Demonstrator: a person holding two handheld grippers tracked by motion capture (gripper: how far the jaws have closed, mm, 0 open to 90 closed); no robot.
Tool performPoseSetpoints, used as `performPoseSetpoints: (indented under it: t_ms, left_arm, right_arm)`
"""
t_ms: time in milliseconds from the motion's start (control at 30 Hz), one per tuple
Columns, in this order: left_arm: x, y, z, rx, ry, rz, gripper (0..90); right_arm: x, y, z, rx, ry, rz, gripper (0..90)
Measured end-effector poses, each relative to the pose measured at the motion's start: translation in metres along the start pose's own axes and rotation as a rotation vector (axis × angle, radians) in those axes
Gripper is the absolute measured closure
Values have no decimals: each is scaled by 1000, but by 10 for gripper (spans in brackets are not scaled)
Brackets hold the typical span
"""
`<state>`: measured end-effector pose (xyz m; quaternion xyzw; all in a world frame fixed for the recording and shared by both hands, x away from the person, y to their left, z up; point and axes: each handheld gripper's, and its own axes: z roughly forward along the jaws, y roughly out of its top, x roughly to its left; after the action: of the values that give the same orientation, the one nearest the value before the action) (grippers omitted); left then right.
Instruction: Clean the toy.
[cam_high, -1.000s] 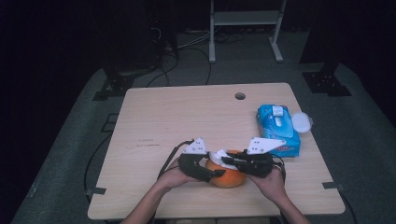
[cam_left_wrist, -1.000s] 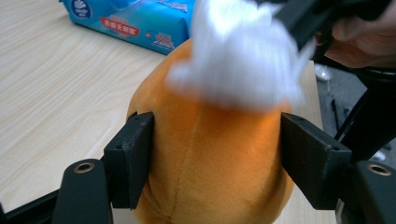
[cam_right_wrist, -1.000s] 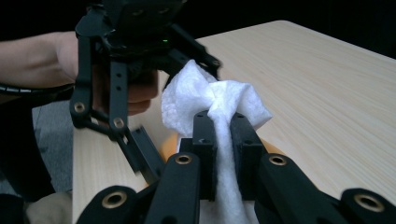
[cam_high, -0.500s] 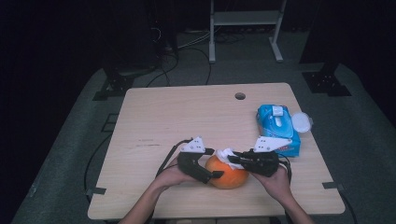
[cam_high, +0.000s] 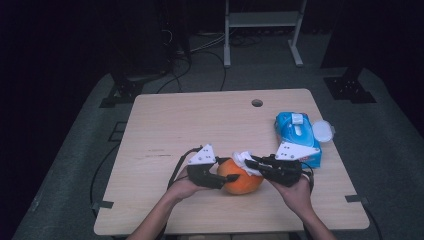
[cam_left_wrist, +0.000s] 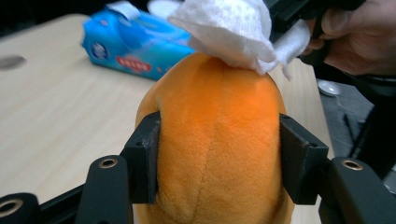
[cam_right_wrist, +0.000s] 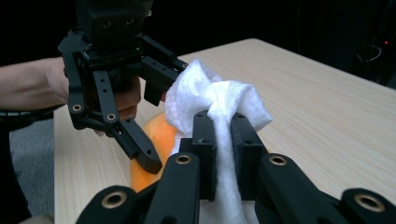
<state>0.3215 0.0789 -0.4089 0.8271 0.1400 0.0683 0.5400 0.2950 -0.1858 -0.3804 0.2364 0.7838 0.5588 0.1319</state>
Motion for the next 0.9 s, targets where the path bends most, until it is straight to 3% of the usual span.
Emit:
performPoseSetpoints:
  t_ms: [67,233,300,400,600,733,900]
  left_arm:
    - [-3,-2,6,33,23,17,395]
    - [-9,-7,16,72,19,48,361]
    - [-8,-10,14,71,13,40,357]
    - [-3,-13,11,81,7,38,354]
    - [7,-19,6,81,3,-8,331]
    - [7,-16,8,94,-1,-32,196]
    - [4,-15,9,96,-2,-3,265]
  right_arm:
    - [2,0,3,4,-3,1,814]
    - [17,-9,27,47,31,-28,815]
    - [14,-7,27,57,20,-27,816]
    - [2,-8,20,70,-40,-20,816]
    - [-19,-21,4,70,-76,78,816]
    - [-16,-23,12,78,-70,72,816]
    - [-9,-18,16,60,-61,67,819]
